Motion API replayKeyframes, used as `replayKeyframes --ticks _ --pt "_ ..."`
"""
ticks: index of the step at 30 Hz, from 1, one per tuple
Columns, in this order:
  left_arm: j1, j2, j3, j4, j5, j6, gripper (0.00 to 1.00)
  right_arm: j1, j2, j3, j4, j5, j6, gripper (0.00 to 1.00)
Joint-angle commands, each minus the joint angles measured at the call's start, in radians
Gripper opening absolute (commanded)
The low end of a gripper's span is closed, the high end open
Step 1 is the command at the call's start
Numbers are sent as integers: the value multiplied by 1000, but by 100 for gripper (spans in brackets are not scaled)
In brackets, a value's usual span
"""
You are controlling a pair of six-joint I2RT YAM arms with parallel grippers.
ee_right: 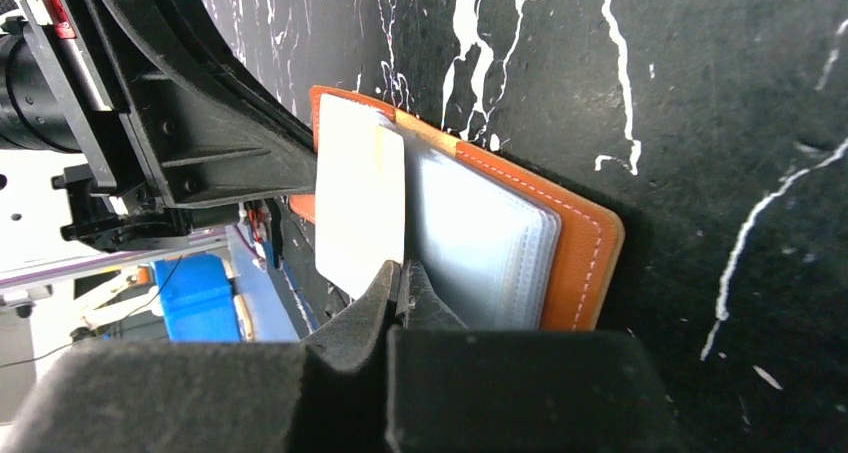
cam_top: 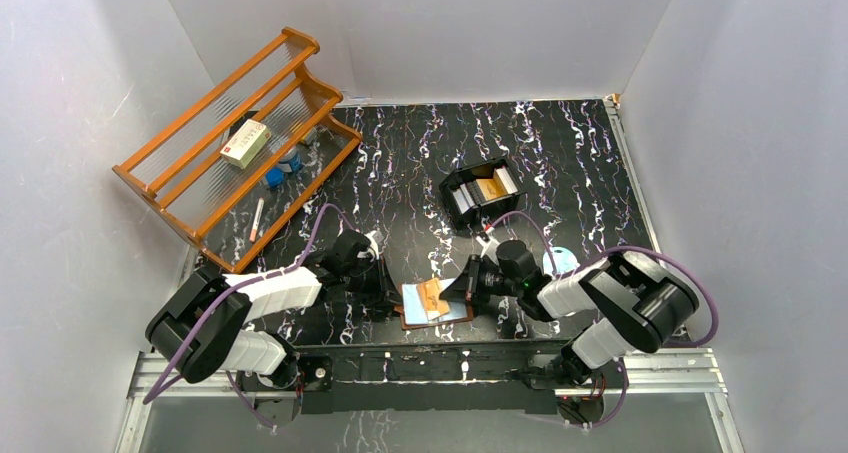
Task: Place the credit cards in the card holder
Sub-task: Insert the credit card into the card holder.
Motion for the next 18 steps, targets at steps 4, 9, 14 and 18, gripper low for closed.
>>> replayKeyframes --ticks 4,9,14,18 --pt "2 -4 -18 -30 -18 2 0 79 56 8 6 62 100 3" --pt "1 -4 -17 -31 -19 0 0 119 21 42 -155 139 124 20" --pt "2 -5 -19 -32 -19 1 0 119 -137 154 -537 290 30 42" --pt "2 -4 -18 -32 -19 1 0 119 -207 185 -637 329 0 48"
